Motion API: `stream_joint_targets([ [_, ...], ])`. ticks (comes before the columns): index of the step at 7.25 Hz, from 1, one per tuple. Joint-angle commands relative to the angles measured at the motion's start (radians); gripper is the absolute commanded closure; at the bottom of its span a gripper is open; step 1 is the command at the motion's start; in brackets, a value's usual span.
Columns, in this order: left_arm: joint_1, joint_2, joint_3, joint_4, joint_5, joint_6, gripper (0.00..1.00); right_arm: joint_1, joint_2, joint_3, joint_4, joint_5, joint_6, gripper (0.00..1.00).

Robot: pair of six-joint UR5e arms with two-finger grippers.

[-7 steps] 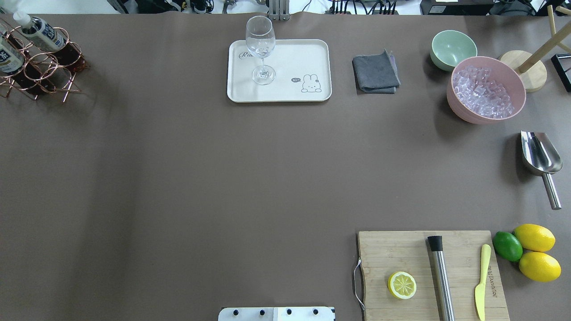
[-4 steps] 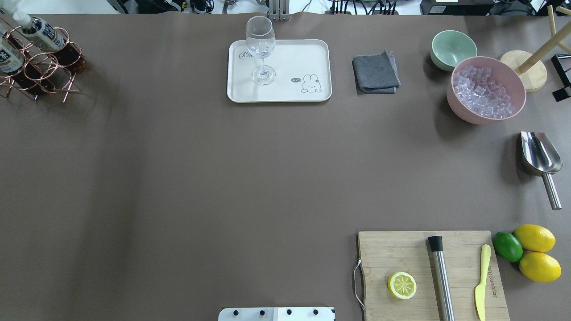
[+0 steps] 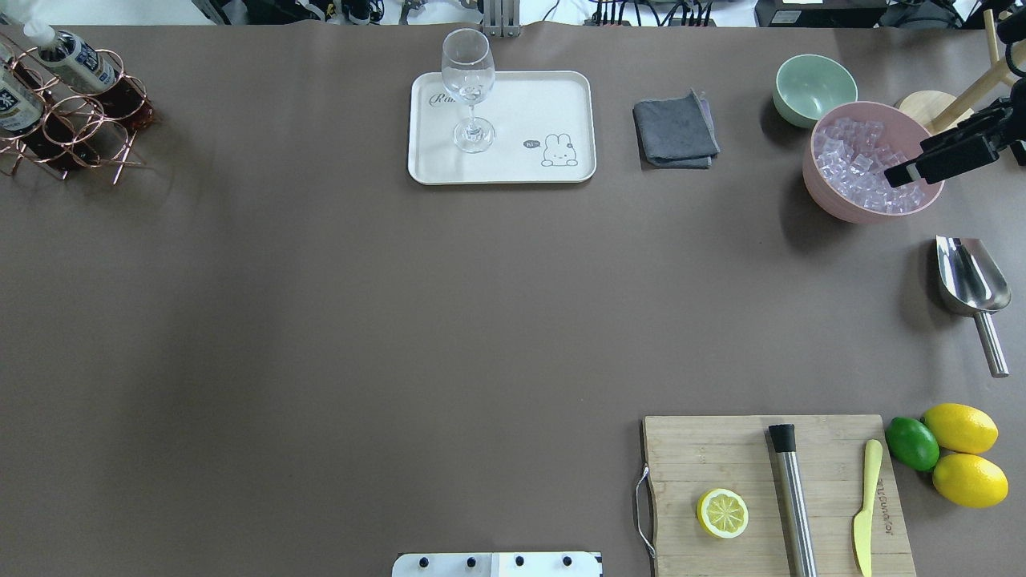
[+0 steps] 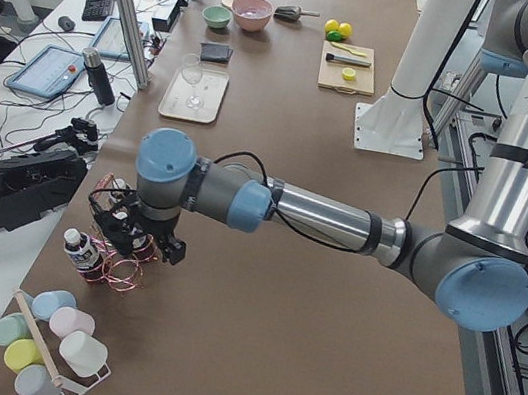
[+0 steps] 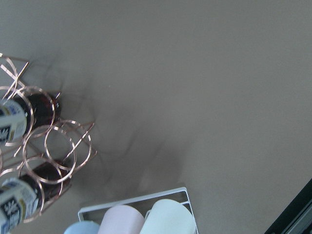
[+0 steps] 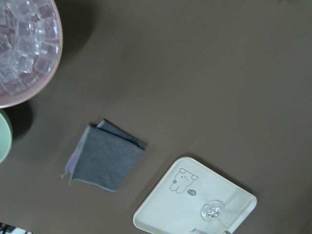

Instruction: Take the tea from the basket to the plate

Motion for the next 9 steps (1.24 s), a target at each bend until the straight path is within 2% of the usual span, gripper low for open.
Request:
stream_joint_targets([
  [1, 0.107, -0.205, 0.203, -0.161, 0.078, -0.414, 0.02, -0.026, 0.006, -0.003, 0.217, -0.010, 0.017, 0.00],
  [2, 0.143, -0.228, 0.221, -0.236, 0.117, -0.611, 0.02, -0.026, 0.017, -0.006, 0.260, -0.015, 0.017, 0.00],
  [3, 0.147, -0.259, 0.226, -0.231, 0.117, -0.672, 0.02, -0.027, 0.017, -0.023, 0.322, -0.021, 0.017, 0.00],
  [6, 0.150, -0.270, 0.227, -0.237, 0.117, -0.726, 0.02, -0.047, 0.040, -0.236, 0.702, -0.065, 0.018, 0.00],
  [7, 0.150, -0.268, 0.230, -0.238, 0.118, -0.725, 0.02, -0.076, 0.060, -0.247, 0.764, -0.106, 0.024, 0.00],
  [8, 0.151, -0.268, 0.247, -0.246, 0.159, -0.722, 0.03, -0.122, 0.081, -0.249, 0.842, -0.137, 0.155, 0.00],
  [9, 0.173, -0.255, 0.247, -0.264, 0.205, -0.717, 0.06, -0.194, 0.089, -0.250, 0.966, -0.210, 0.351, 0.00],
])
